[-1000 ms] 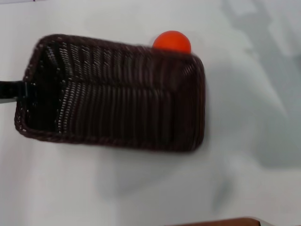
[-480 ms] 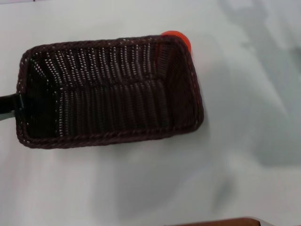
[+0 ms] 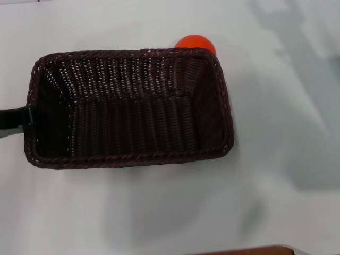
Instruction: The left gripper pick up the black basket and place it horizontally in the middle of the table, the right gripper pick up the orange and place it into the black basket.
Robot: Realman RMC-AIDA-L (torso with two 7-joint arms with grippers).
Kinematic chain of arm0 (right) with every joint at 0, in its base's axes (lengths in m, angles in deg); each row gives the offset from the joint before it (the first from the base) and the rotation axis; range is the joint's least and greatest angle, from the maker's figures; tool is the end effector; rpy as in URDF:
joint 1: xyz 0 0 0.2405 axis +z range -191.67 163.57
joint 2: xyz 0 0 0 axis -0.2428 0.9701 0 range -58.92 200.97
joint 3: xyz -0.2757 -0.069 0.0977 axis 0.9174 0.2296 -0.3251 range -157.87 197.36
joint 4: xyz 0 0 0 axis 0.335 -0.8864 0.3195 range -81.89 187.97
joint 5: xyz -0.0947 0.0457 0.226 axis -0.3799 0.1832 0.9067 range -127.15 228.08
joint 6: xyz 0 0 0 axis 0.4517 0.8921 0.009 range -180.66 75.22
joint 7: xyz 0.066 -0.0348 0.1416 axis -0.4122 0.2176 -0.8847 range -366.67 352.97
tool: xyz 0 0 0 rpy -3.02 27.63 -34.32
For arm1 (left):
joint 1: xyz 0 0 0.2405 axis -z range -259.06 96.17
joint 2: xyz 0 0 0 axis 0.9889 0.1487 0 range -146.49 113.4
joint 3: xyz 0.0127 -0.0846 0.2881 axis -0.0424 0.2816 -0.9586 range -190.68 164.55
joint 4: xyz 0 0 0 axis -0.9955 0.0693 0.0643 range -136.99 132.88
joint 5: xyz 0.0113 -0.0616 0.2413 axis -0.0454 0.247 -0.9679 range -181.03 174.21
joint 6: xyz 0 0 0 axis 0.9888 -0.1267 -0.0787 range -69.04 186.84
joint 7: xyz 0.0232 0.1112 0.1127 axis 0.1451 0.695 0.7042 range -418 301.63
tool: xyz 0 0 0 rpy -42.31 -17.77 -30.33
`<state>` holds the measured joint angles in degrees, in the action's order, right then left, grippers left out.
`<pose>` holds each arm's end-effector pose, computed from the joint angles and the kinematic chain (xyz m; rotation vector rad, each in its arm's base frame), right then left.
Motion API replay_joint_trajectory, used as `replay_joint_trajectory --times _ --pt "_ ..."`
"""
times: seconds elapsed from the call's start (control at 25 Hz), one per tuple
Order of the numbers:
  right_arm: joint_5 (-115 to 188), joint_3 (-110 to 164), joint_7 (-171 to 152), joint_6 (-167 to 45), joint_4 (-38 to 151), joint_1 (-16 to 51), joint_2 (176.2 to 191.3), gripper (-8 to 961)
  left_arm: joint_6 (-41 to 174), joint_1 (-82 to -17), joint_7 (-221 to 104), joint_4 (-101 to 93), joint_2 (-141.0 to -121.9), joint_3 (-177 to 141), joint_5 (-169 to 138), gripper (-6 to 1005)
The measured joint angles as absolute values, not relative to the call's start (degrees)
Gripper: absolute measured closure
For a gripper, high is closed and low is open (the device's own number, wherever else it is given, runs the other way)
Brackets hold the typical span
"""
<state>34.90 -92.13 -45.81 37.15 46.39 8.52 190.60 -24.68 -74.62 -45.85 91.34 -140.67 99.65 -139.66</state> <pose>0.3679 0.3532 0.0031 -0.5459 -1.4518 -1.2589 -0.2955 0.3323 0.0199 -1.9885 -1.7446 -0.1781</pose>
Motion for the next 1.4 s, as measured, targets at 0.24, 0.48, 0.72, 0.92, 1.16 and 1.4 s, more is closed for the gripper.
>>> replay_joint_trajectory --times 0.24,0.48,0.72,0.92,1.16,1.4 --pt "34.17 -91.01 -45.93 36.78 46.67 7.78 190.59 162 -25.94 -74.10 -44.57 90.92 -140.39 102.28 -139.94 755" --pt "30.92 -88.08 -49.48 32.11 46.22 7.69 190.17 168 -27.76 -74.09 -40.30 91.34 -140.30 108.82 -139.90 477" --pt "23.15 -84.95 -63.91 22.17 43.46 8.37 187.94 174 -28.21 -74.22 -37.43 92.46 -140.44 113.59 -137.73 266" --pt "6.81 -82.49 -83.89 16.64 34.67 7.94 183.85 179 -27.55 -74.20 -34.99 91.66 -140.61 114.37 -133.74 157" --pt "-13.31 -83.14 -105.05 12.63 24.38 8.85 182.14 182 -26.75 -74.02 -32.86 91.36 -140.64 114.57 -129.75 107" --pt "-19.27 -85.00 -109.08 6.81 22.31 10.97 183.58 165 -26.45 -75.08 -28.22 91.36 -140.75 114.61 -122.78 107"
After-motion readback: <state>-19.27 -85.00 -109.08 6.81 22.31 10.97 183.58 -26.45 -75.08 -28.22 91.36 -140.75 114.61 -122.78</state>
